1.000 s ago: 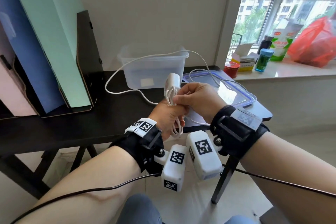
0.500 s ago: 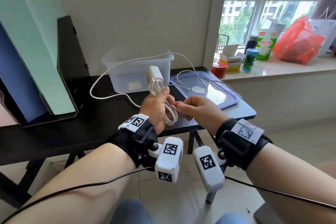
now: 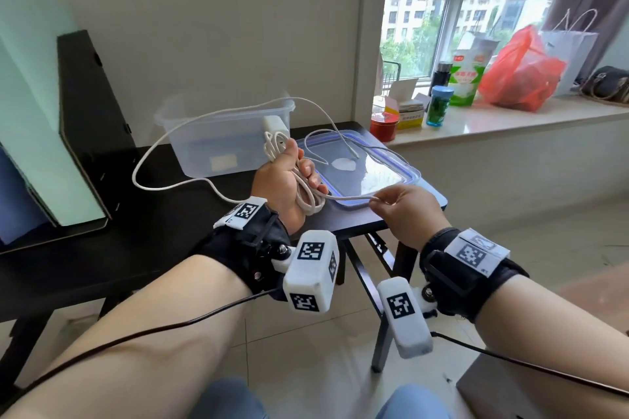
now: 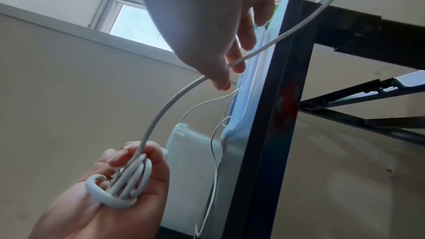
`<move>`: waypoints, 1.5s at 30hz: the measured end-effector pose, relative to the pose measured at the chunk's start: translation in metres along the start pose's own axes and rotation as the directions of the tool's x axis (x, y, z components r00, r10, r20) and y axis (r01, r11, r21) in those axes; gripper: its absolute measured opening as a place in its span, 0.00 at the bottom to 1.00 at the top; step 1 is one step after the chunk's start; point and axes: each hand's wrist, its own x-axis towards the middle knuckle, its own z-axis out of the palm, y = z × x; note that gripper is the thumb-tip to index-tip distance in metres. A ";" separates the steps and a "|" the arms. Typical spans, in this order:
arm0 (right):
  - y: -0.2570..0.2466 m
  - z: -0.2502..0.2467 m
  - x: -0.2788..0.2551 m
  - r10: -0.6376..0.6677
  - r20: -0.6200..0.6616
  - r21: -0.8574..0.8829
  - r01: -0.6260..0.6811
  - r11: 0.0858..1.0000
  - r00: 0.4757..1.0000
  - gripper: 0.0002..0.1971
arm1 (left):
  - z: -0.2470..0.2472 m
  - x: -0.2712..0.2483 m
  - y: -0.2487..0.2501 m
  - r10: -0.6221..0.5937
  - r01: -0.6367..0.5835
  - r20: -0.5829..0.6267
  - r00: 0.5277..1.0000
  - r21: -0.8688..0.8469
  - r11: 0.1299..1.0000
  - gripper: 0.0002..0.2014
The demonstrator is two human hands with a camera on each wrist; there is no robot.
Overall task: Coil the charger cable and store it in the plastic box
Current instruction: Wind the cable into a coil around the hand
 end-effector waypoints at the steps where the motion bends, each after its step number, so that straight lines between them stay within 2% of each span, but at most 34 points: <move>1: -0.003 0.001 -0.001 -0.009 0.003 0.015 0.009 1.000 1.000 0.08 | -0.001 0.001 0.001 -0.006 0.006 0.002 1.000 0.008 1.000 0.16; 5: -0.006 0.000 0.000 -0.006 -0.017 0.082 0.008 0.997 1.000 0.07 | 0.000 0.003 -0.001 -0.030 0.030 -0.007 1.000 0.077 0.997 0.18; 13: 0.020 -0.037 -0.005 -0.007 -0.119 -0.114 -0.007 0.993 0.993 0.03 | 0.035 -0.005 -0.029 -0.127 0.113 0.104 0.987 0.132 0.985 0.18; 18: 0.024 -0.049 -0.003 -0.085 -0.311 -0.077 0.064 0.995 0.946 0.07 | 0.044 -0.008 -0.043 -0.142 0.127 0.111 0.984 0.136 0.983 0.17; 20: 0.020 -0.051 -0.004 -0.119 -0.341 -0.016 0.120 0.993 0.932 0.07 | 0.044 -0.009 -0.046 -0.133 0.121 0.087 0.987 0.134 0.984 0.16; 24: 0.012 -0.047 -0.006 -0.153 -0.264 0.103 0.185 0.977 0.952 0.09 | 0.040 -0.004 -0.046 -0.111 0.100 0.060 0.992 0.155 0.983 0.13; 28: 0.001 -0.039 -0.008 -0.233 -0.225 0.115 0.263 0.958 0.946 0.10 | 0.026 -0.002 -0.039 -0.147 0.105 0.137 0.980 0.273 0.956 0.14; 33: -0.023 -0.036 -0.010 -0.343 -0.192 0.017 0.353 0.936 0.920 0.05 | 0.014 -0.005 -0.038 -0.207 0.102 0.247 0.947 0.378 0.920 0.37; 37: -0.042 -0.036 -0.006 -0.405 -0.133 -0.110 0.393 0.913 0.905 0.04 | 0.008 -0.007 -0.038 -0.244 0.084 0.312 0.918 0.448 0.890 0.40; 39: -0.051 -0.036 -0.004 -0.453 -0.080 -0.147 0.439 0.887 0.888 0.05 | 0.006 -0.008 -0.036 -0.267 0.084 0.322 0.908 0.484 0.871 0.38; 43: -0.059 -0.032 -0.001 -0.497 -0.044 -0.172 0.483 0.858 0.867 0.05 | 0.000 -0.010 -0.026 -0.260 0.077 0.349 0.900 0.461 0.884 0.15; 45: -0.059 -0.028 -0.001 -0.492 -0.059 -0.152 0.480 0.864 0.868 0.05 | -0.004 -0.011 -0.023 -0.225 0.043 0.341 0.913 0.468 0.883 0.10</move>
